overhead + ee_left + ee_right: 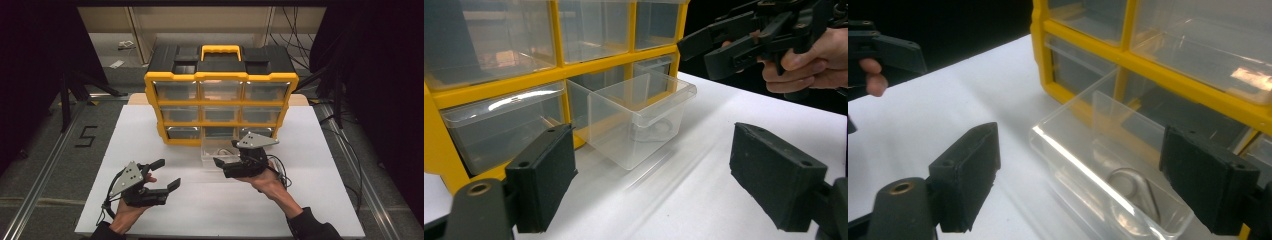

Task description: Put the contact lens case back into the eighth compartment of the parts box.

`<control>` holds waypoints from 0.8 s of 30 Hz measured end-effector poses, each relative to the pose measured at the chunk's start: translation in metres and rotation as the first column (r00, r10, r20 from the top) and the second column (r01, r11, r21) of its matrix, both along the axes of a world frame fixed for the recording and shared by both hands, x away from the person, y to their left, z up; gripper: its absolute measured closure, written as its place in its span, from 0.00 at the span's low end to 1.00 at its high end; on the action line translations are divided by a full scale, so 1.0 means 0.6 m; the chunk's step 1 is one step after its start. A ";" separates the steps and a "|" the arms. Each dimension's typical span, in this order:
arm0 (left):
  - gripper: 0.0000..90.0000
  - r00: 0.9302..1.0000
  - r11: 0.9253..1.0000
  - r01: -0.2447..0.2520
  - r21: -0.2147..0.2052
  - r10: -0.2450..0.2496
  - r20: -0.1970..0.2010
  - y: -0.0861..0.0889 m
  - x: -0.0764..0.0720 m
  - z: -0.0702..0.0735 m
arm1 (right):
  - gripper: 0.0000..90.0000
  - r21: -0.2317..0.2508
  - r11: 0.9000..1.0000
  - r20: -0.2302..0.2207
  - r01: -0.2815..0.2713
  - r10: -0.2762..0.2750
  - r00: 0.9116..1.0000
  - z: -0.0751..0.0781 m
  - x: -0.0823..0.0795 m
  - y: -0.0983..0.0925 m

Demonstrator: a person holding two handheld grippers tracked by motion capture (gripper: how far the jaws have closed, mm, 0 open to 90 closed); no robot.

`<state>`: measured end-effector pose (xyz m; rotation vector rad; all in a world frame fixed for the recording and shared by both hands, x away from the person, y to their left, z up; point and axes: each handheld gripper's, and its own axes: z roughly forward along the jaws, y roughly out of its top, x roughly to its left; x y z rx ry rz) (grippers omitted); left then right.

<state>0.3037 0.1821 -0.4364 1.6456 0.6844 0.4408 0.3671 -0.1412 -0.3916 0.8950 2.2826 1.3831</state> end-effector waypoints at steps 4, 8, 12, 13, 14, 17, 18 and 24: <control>0.20 1.000 1.000 0.000 0.002 0.000 0.000 -0.001 0.000 0.000 | 0.20 0.009 1.000 -0.006 -0.011 0.011 1.000 -0.004 -0.005 0.001; 0.20 1.000 1.000 -0.001 0.003 0.001 0.001 0.000 -0.001 0.000 | 0.20 0.014 1.000 -0.011 -0.022 0.022 1.000 -0.007 -0.012 0.003; 0.20 1.000 1.000 -0.003 0.000 0.003 0.000 0.001 0.000 0.000 | 0.20 0.019 0.999 -0.012 -0.033 0.033 0.999 -0.010 -0.019 0.004; 0.20 1.000 1.000 -0.002 0.001 0.002 0.001 0.001 -0.001 0.000 | 0.20 0.020 0.999 -0.015 -0.035 0.035 0.999 -0.010 -0.021 0.005; 0.20 1.000 1.000 -0.001 0.002 0.001 0.002 0.000 -0.001 0.000 | 0.20 0.019 0.999 -0.016 -0.038 0.039 0.999 -0.011 -0.022 0.005; 0.20 1.000 1.000 -0.002 0.000 0.002 0.003 0.001 -0.001 0.001 | 0.20 0.020 0.999 -0.023 -0.044 0.045 0.999 -0.013 -0.026 0.006; 0.20 1.000 1.000 -0.002 0.000 0.002 0.002 0.001 -0.001 0.001 | 0.20 0.021 0.999 -0.025 -0.046 0.046 0.999 -0.014 -0.028 0.006; 0.20 1.000 1.000 0.000 -0.002 0.000 0.004 0.002 -0.002 0.001 | 0.20 0.017 0.998 -0.032 -0.052 0.053 0.998 -0.020 -0.033 0.007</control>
